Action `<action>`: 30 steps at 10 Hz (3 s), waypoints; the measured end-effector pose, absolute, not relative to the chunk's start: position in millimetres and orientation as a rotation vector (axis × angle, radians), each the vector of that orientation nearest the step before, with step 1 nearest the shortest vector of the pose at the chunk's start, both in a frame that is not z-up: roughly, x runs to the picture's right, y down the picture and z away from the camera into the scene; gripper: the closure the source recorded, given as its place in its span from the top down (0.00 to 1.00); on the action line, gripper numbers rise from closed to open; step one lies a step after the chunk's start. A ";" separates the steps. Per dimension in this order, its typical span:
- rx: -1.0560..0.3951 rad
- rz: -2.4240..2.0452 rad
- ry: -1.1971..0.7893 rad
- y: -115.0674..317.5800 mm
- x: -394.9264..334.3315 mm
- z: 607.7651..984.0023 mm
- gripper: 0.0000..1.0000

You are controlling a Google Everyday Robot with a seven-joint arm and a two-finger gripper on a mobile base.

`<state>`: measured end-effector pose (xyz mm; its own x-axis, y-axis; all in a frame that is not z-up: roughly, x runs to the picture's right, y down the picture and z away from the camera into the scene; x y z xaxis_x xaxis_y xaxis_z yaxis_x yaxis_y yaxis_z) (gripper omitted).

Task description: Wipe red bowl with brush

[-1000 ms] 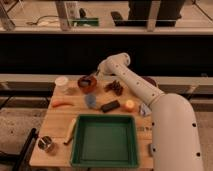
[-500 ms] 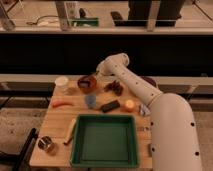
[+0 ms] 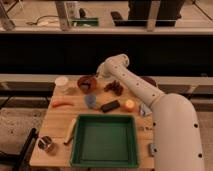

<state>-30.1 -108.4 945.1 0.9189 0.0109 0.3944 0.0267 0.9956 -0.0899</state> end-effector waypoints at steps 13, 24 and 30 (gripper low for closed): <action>-0.128 -0.050 -0.289 -133.7 -0.1 963.1 0.00; -0.156 -0.104 -0.367 -146.1 -42.0 1000.5 0.00; -0.143 -0.103 -0.335 -132.5 -41.3 971.2 0.00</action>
